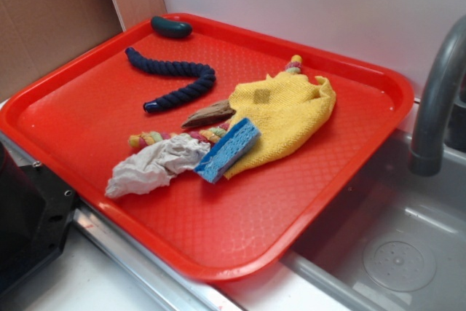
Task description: Grab the blue rope.
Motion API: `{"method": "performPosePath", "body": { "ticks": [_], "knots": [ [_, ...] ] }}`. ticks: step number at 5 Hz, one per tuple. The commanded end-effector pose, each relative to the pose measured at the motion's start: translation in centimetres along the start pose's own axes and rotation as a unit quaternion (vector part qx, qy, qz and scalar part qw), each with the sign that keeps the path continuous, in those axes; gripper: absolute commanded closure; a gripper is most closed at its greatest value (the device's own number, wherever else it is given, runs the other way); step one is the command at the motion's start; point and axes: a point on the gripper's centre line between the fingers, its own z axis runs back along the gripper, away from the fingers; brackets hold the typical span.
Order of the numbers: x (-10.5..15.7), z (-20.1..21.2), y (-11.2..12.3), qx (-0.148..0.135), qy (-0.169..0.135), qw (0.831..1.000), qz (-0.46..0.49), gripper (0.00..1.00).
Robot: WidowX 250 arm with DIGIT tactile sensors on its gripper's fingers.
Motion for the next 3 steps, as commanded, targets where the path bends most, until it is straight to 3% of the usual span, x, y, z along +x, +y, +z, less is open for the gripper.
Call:
{"method": "performPosePath", "body": {
  "ticks": [1, 2, 3],
  "knots": [
    [7.5, -4.7, -1.9, -0.017, -0.052, 0.985, 0.165, 0.0],
    [7.3, -9.4, -1.4, -0.005, 0.01, 0.965, 0.262, 0.0],
    [6.4, -12.5, -0.8, -0.017, 0.049, 0.952, 0.302, 0.0]
  ]
}}
